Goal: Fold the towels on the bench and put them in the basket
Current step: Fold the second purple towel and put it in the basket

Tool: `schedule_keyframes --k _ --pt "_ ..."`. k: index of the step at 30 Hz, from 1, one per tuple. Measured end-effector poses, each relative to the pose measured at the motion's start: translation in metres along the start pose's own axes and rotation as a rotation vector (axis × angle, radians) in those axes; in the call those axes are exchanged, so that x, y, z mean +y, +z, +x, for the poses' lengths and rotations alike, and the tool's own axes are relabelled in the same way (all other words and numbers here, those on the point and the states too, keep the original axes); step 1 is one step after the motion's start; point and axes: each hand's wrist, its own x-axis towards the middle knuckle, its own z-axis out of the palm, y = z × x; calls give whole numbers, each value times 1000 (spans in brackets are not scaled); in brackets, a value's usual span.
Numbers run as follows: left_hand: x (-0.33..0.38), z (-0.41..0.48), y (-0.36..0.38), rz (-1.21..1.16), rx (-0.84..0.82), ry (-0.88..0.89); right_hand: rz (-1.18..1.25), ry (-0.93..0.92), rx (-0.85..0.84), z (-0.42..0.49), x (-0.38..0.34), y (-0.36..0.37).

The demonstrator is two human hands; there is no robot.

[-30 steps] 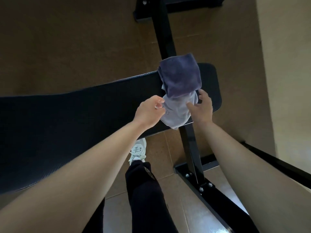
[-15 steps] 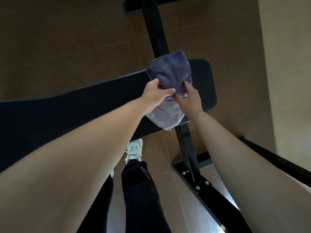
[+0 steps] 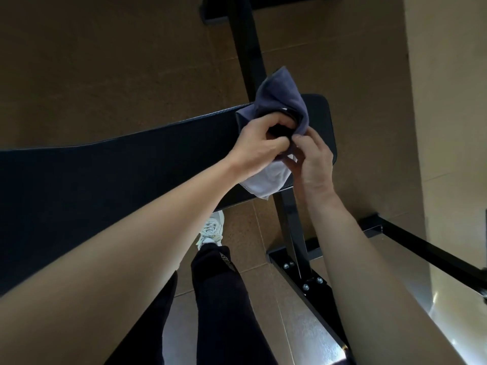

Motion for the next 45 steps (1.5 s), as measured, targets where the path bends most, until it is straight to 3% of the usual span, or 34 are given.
schedule_keyframes --k 4,10,15,19,23,28,31,36,41,45 --pt "9 -43 -28 132 90 28 -51 16 -96 -26 -4 20" --pt "9 -119 -79 158 286 -161 -72 212 -219 -68 19 70" --pt "-20 -177 -123 -30 460 -293 16 394 -344 -108 52 119" --pt "-47 -221 -167 -255 648 -423 30 500 -309 -129 87 156" --pt "-67 -258 -207 -154 802 -500 -170 542 -207 -135 120 187" --pt "-72 -288 -246 -26 964 -513 -585 442 -117 -134 130 231" --pt "-75 -295 -261 -14 975 -545 -741 369 -172 -137 128 258" --pt "-114 -302 -281 -232 980 -587 -926 209 -189 -127 131 276" --pt "-146 -291 -284 48 840 -599 -1048 190 -96 -106 148 248" --pt "-157 -266 -286 243 795 -486 -1064 215 -156 -99 164 230"
